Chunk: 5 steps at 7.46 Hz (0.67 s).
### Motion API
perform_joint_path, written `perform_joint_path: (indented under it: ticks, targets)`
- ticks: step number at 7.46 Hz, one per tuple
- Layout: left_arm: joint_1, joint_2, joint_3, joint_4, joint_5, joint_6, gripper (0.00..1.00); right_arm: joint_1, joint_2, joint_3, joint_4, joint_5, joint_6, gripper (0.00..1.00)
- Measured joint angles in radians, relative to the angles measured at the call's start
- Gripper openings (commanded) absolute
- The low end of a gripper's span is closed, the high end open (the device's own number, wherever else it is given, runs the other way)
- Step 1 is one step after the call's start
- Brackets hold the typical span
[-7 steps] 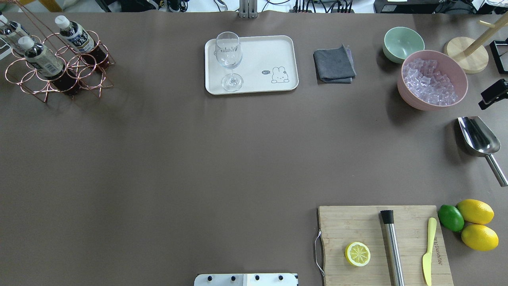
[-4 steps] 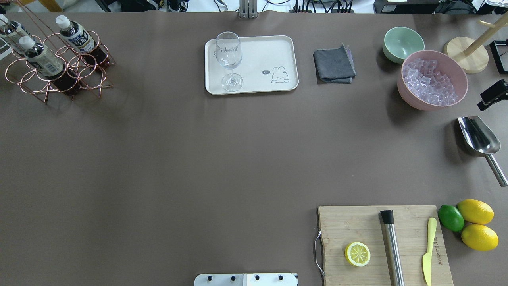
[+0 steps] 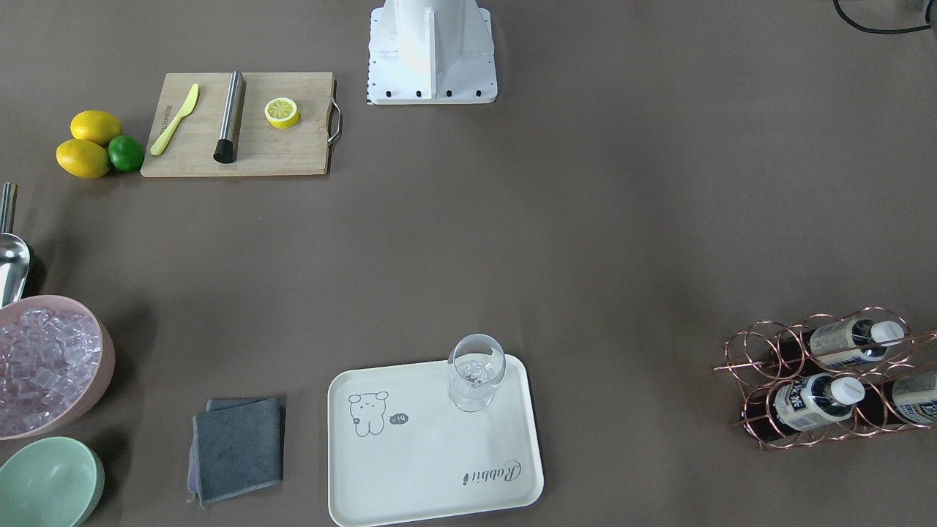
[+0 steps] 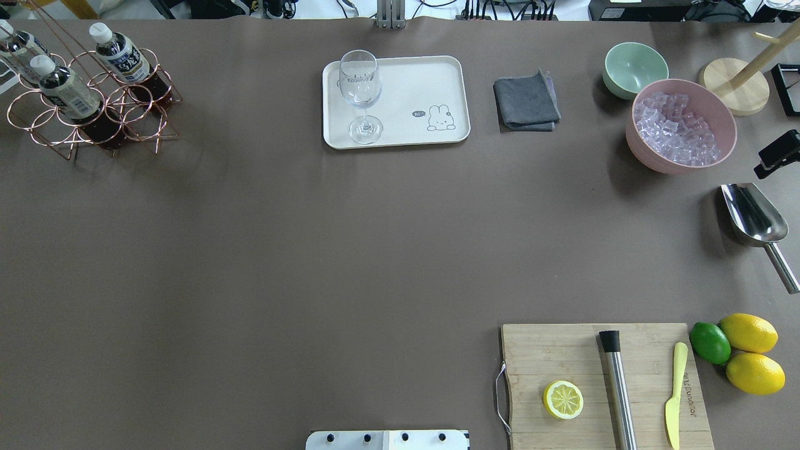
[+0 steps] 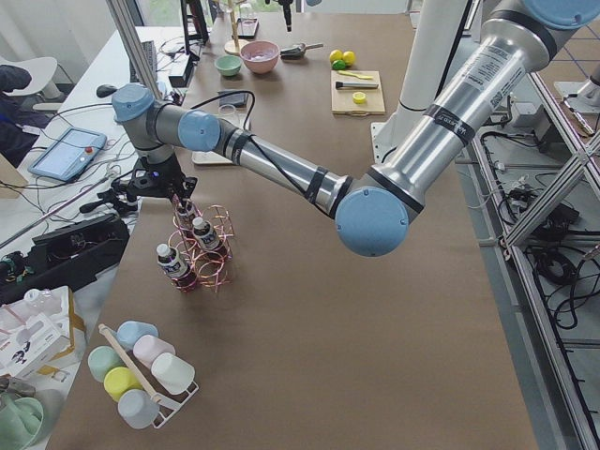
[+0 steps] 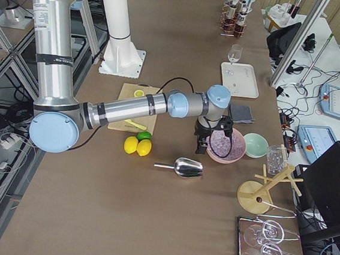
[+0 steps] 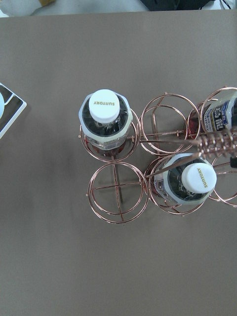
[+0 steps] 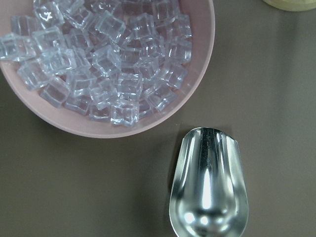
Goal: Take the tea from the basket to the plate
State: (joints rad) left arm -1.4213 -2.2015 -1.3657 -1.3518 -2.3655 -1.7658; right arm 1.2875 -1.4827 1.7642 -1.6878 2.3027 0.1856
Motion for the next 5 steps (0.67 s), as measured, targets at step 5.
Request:
perform_joint_path:
  ticks: [5]
  targets:
    - [-0.039,-0.002,-0.174,0.195,0.001,0.065,0.00,0.001,-0.020,0.008,0.000,0.001,0.026,1.00]
